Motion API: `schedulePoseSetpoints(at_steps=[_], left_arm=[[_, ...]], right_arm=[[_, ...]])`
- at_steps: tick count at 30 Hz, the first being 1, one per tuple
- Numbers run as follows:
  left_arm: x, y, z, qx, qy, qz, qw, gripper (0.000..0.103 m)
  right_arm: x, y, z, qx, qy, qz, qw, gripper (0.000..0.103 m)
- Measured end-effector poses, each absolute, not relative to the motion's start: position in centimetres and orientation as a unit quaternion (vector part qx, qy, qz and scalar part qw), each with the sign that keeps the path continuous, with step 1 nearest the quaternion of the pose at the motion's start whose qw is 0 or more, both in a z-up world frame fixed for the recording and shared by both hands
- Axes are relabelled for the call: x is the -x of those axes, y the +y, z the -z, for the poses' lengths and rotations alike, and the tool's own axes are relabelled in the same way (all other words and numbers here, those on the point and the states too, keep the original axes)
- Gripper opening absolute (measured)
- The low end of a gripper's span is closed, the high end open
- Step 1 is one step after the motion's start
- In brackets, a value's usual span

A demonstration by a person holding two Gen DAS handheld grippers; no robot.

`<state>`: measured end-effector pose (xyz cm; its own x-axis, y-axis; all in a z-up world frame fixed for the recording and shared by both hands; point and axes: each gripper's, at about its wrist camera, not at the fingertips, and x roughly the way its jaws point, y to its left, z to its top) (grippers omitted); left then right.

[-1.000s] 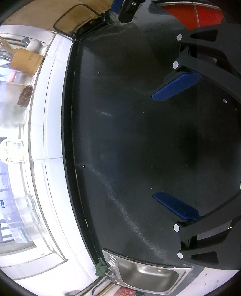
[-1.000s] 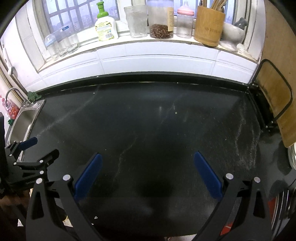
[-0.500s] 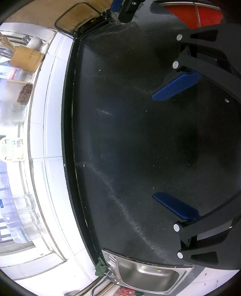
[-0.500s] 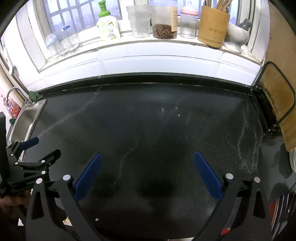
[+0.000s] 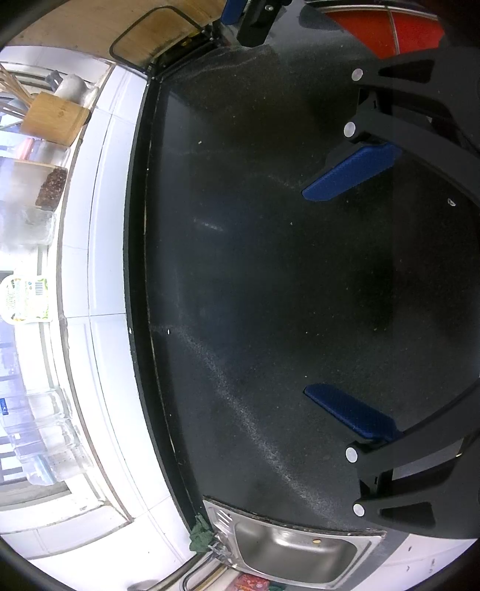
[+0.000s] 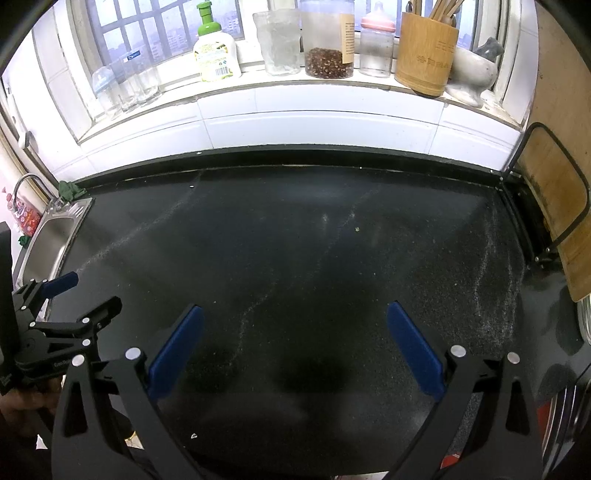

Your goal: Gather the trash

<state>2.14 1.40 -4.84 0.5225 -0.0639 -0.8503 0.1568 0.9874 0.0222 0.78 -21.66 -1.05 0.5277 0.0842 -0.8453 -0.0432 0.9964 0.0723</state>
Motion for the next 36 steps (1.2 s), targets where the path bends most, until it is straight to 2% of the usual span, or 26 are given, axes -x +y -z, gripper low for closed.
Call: schedulePoseSetpoints(at_steps=[36], left_arm=[[-1.61, 1.22, 4.91, -0.049, 0.489, 0.061, 0.869, 0.096]], right_arm=[[0.19, -22.15, 1.23, -0.029, 0.487, -0.035, 0.872, 0.096]])
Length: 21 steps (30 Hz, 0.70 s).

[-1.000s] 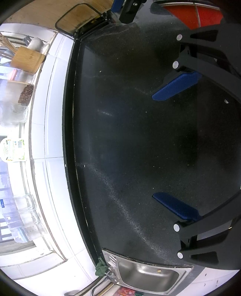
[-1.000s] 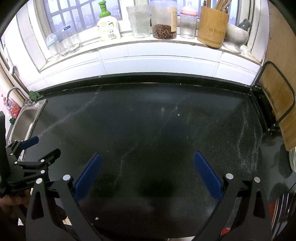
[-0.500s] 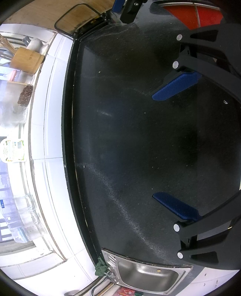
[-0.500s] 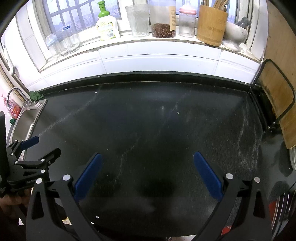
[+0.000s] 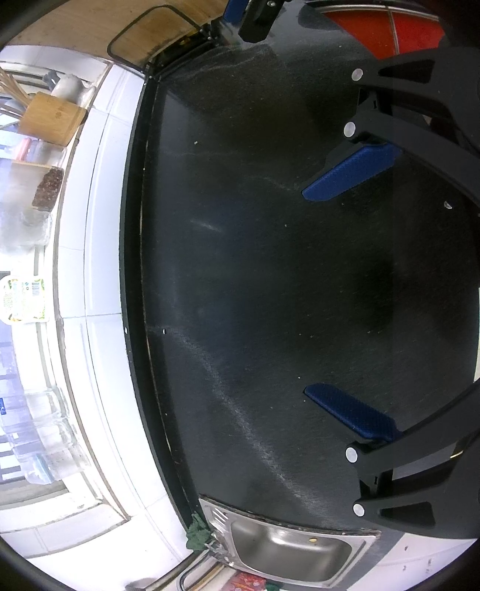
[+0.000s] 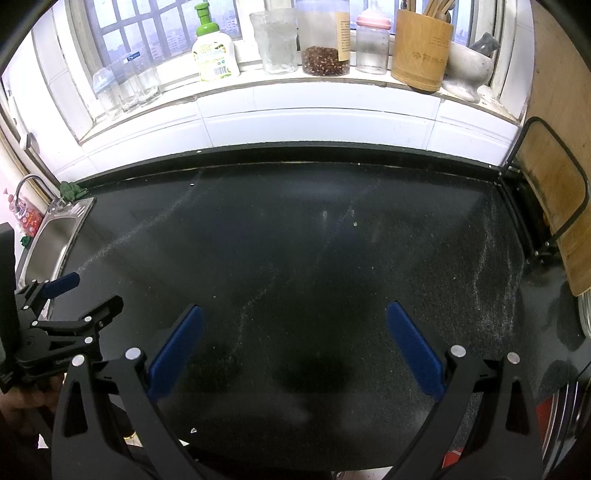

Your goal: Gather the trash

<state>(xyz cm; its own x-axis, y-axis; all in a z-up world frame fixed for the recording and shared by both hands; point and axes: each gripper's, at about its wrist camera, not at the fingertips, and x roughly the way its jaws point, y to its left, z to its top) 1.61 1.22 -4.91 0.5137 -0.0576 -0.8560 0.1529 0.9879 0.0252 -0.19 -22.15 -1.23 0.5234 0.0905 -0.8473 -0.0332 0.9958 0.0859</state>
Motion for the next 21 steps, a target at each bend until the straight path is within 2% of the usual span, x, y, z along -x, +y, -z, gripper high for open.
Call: schedulePoseSetpoints(at_steps=[21], left_arm=[[-1.91, 1.22, 4.92, -0.049, 0.494, 0.057, 0.866, 0.096]], right_arm=[[-0.05, -22.28, 1.17, -0.029, 0.486, -0.037, 0.873, 0.096]])
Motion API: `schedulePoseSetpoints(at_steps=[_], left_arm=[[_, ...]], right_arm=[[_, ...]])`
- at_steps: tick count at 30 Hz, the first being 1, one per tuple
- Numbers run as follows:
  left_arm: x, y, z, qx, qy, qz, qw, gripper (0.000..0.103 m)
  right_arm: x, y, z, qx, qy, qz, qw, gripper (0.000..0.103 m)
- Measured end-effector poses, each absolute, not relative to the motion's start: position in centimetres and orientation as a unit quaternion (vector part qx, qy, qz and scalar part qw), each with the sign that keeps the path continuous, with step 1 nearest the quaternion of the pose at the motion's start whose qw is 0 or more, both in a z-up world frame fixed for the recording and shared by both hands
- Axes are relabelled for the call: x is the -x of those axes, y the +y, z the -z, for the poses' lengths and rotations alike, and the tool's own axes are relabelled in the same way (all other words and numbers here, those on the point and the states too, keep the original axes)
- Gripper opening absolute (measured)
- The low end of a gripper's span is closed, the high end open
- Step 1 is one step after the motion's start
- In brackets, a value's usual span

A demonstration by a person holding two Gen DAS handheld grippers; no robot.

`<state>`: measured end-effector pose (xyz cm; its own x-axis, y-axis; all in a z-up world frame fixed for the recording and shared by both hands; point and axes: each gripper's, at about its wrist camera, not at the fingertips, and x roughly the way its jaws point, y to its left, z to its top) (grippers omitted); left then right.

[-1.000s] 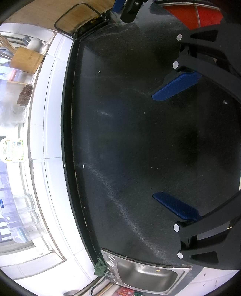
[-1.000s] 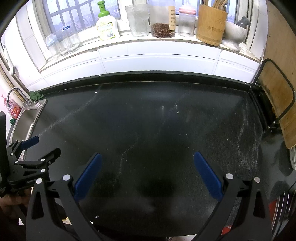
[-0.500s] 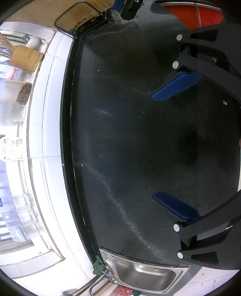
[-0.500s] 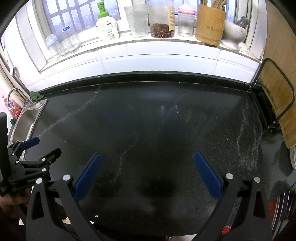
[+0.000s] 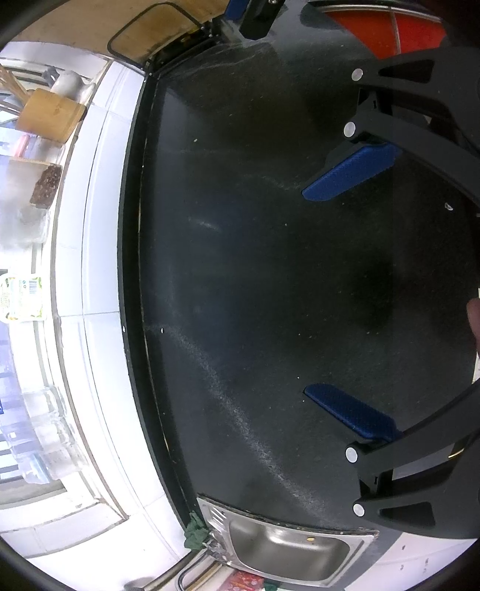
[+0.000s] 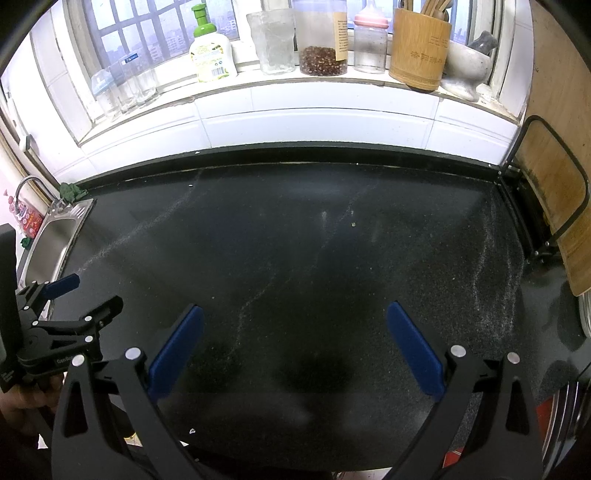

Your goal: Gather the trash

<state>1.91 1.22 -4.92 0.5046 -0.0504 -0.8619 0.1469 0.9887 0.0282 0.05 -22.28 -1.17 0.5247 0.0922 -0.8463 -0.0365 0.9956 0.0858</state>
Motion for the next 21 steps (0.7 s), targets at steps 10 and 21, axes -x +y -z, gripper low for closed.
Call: schedulePoseSetpoints(at_steps=[10, 21], left_arm=[[-2.0, 1.3, 4.8, -0.046, 0.489, 0.066, 0.869, 0.096], [-4.1, 1.0, 7.2, -0.038, 0.505, 0.072, 0.859, 0.096]], right_arm=[[-0.3, -22.6, 1.4, -0.031, 0.489, -0.036, 0.871, 0.096], [-1.5, -23.8, 3.1, -0.036, 0.497, -0.04, 0.866, 0.096]])
